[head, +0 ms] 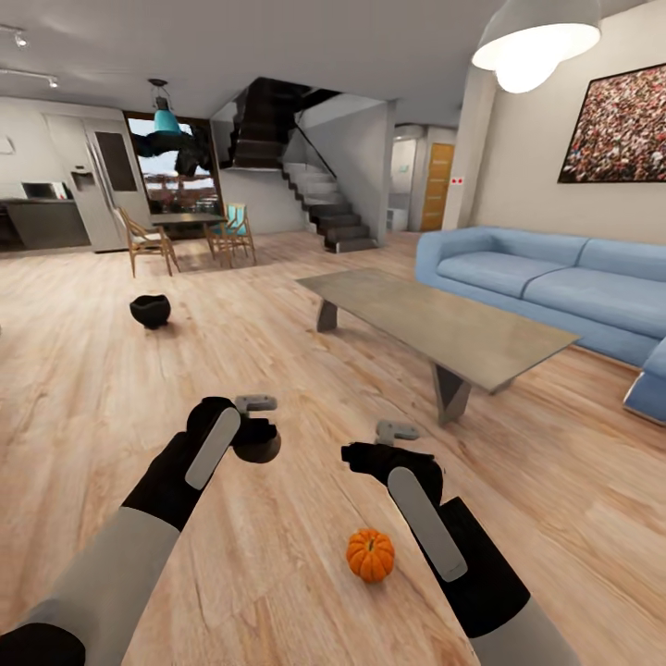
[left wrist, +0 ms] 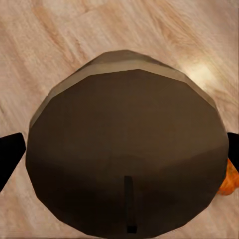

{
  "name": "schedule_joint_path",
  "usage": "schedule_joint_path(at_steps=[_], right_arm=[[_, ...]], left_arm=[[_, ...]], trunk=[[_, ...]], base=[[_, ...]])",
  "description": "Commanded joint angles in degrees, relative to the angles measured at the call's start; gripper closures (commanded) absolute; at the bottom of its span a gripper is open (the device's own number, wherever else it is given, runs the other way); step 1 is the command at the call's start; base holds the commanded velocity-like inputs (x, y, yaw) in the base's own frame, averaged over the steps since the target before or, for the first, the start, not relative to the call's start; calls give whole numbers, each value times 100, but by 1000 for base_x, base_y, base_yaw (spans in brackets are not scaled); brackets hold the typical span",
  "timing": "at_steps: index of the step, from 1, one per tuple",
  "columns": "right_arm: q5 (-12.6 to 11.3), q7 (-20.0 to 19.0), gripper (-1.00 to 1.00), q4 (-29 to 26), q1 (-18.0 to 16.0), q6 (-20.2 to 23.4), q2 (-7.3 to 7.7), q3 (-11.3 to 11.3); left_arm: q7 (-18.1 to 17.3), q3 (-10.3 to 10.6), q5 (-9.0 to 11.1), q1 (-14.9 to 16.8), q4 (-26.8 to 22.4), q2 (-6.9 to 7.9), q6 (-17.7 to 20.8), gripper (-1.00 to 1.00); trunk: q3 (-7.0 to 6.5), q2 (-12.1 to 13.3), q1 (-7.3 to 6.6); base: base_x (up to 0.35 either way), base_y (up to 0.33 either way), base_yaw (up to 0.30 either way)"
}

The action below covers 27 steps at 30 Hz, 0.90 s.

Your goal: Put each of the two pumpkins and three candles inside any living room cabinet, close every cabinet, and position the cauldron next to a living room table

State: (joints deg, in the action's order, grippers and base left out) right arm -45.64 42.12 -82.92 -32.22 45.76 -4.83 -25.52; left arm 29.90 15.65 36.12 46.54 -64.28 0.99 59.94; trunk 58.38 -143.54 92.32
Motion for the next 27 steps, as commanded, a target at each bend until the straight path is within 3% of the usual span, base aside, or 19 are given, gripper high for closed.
schedule_joint_path(at_steps=[1,17,27], right_arm=[[-51,59,-100,-5,-6,12,-1,-5],[-58,59,-100,-5,-6,12,-1,-10],[-59,51,-100,9,-4,12,-1,-14]], left_arm=[[62,17,53,3,-6,7,6,100],[60,17,53,4,-10,7,6,100],[60,17,53,4,-14,7,6,100]], trunk=[[10,-3,-2],[78,-3,-2],[121,-3,-2]], base=[[0,251,252],[0,177,253],[0,32,253]])
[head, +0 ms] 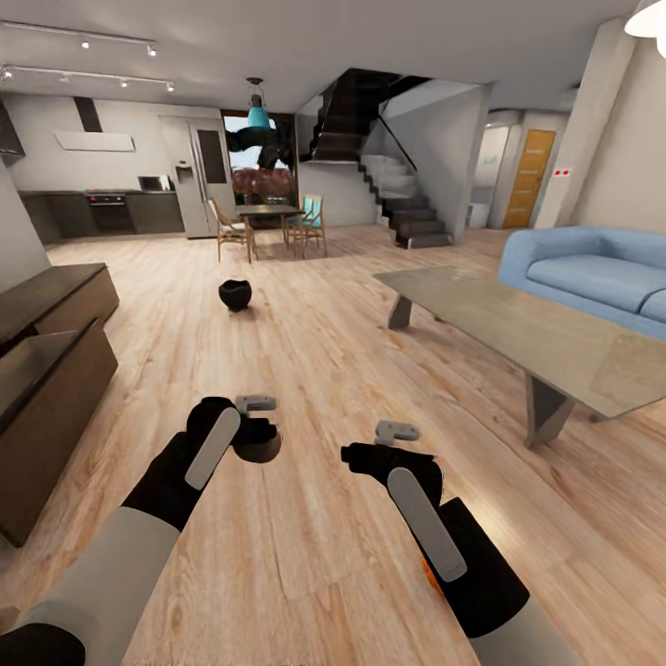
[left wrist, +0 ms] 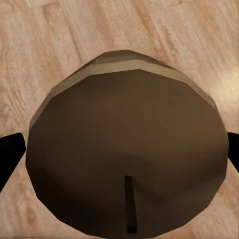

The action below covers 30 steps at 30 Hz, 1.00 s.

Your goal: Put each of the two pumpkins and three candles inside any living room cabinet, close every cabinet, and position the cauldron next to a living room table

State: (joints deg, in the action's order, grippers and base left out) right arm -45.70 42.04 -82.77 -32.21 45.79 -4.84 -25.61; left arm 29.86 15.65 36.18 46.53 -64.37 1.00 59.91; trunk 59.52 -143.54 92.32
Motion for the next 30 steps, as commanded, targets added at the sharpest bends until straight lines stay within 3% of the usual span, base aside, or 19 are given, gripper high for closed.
schedule_joint_path(at_steps=[1,8,19,30], right_arm=[[-53,59,-100,-3,-5,9,0,-5],[-51,59,-100,5,-8,9,0,-7],[-47,67,-100,39,-10,9,0,-217],[-52,68,-100,41,-10,9,0,-225]], left_arm=[[64,17,47,6,-5,6,9,100],[64,18,47,5,-5,6,9,100],[64,17,47,6,-5,6,9,100],[67,17,47,6,25,6,9,100]], trunk=[[10,-3,-2],[40,-3,-2],[86,-3,-2],[130,-3,-2]], base=[[0,4,254],[0,1,254],[6,0,254],[253,78,240]])
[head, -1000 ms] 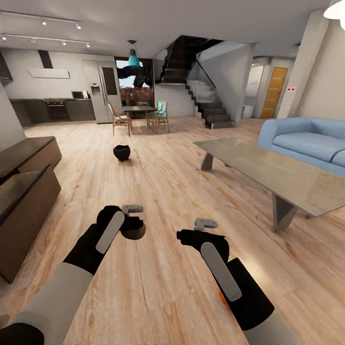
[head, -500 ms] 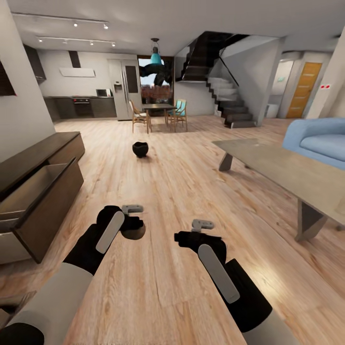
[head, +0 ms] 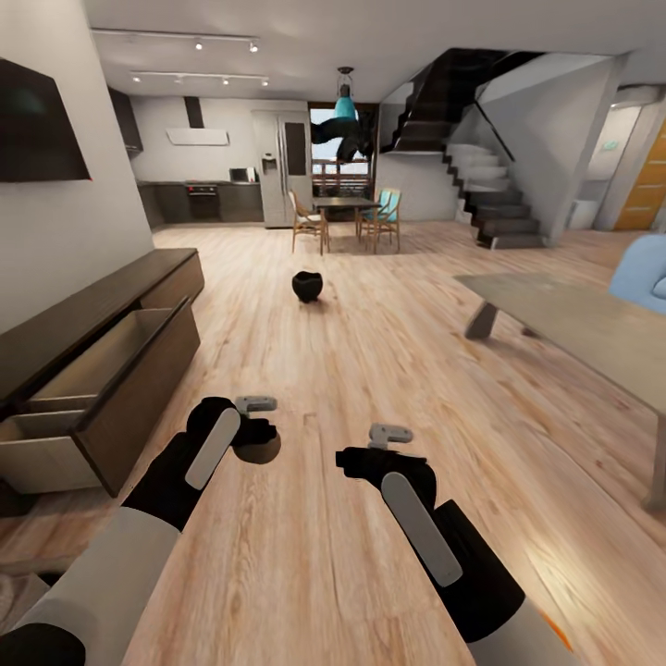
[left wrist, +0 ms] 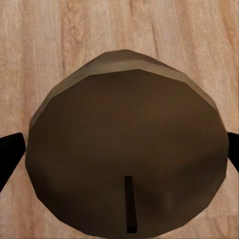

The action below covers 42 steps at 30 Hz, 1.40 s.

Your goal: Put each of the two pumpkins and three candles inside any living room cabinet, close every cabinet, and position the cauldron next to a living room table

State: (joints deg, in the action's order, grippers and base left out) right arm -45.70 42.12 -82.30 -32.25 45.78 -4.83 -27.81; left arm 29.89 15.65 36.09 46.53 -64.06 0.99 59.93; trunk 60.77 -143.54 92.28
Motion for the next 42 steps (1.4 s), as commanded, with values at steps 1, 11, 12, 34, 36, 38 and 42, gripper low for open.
schedule_joint_path(at_steps=[1,11,12,34,36,38,42], right_arm=[[-52,60,-100,-5,-5,10,0,-5],[-53,60,-100,-5,-5,4,0,-8],[-53,60,-100,-5,-4,3,0,-7],[-53,52,-100,-5,-5,1,8,-6],[-52,51,-100,-5,-5,1,8,-7],[-50,51,-100,-5,-7,-2,8,-2],[-52,51,-100,-5,-7,-6,9,15]], left_arm=[[63,17,56,5,-3,6,7,100],[71,17,56,5,0,6,7,100],[74,19,56,5,-1,6,7,100],[104,26,30,5,-1,6,7,100],[104,26,29,5,-1,6,7,100],[101,26,29,5,-1,6,7,100],[104,26,29,5,-1,6,7,100]], trunk=[[8,-3,2],[12,-3,2],[13,-3,2],[108,-3,2],[110,-3,2],[116,-3,2],[143,-3,2]], base=[[295,150,113],[278,182,130],[318,98,240],[309,-37,66],[329,-3,1],[330,-1,0],[331,-1,0]])
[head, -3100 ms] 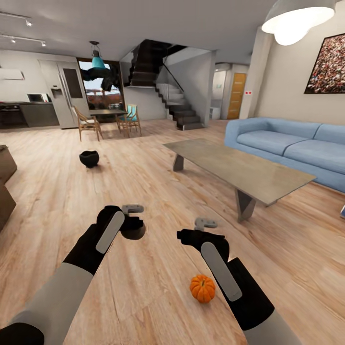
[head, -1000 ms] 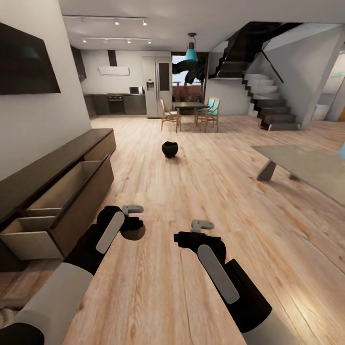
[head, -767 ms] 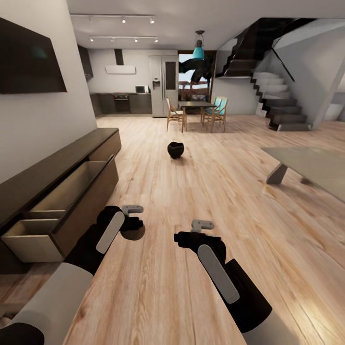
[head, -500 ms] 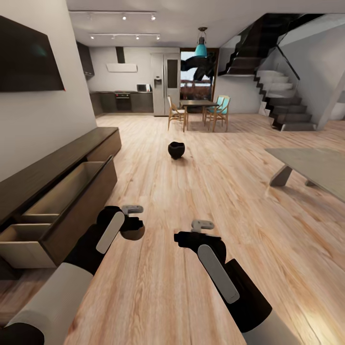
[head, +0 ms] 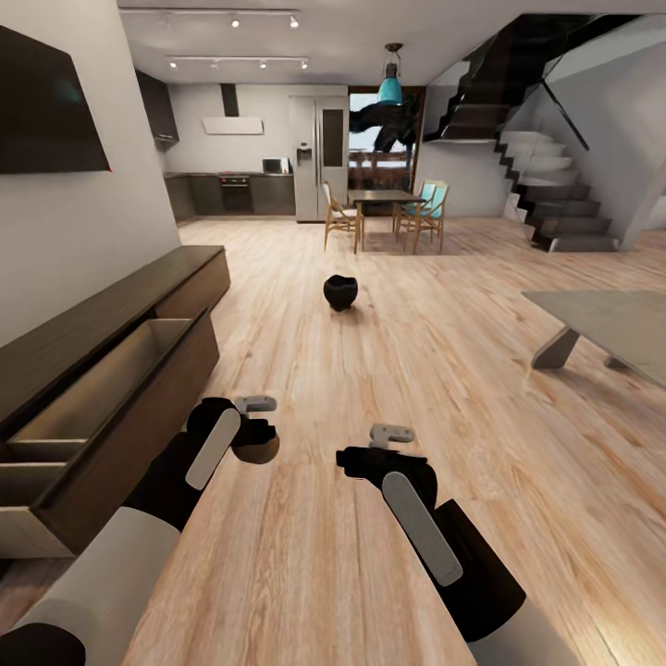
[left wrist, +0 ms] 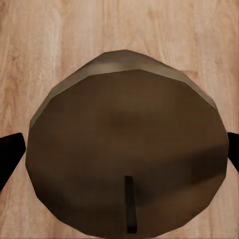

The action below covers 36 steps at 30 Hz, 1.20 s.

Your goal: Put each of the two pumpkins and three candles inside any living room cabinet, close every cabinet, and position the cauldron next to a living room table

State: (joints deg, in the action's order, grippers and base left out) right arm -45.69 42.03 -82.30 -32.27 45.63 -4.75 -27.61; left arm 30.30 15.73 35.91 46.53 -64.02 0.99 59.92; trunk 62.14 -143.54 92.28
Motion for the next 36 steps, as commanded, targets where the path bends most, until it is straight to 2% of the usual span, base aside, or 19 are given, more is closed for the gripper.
schedule_joint_path(at_steps=[1,11,36], right_arm=[[-53,60,-100,-5,-4,8,0,3],[-54,63,-100,2,-3,-3,38,54],[-45,68,-100,3,-1,-4,31,61]], left_arm=[[62,17,47,5,-6,6,8,100],[64,17,47,5,-6,6,8,100],[64,26,30,5,3,6,8,100]], trunk=[[14,-3,2],[77,-3,2],[83,-3,2]], base=[[332,0,0],[333,0,0],[336,0,0]])
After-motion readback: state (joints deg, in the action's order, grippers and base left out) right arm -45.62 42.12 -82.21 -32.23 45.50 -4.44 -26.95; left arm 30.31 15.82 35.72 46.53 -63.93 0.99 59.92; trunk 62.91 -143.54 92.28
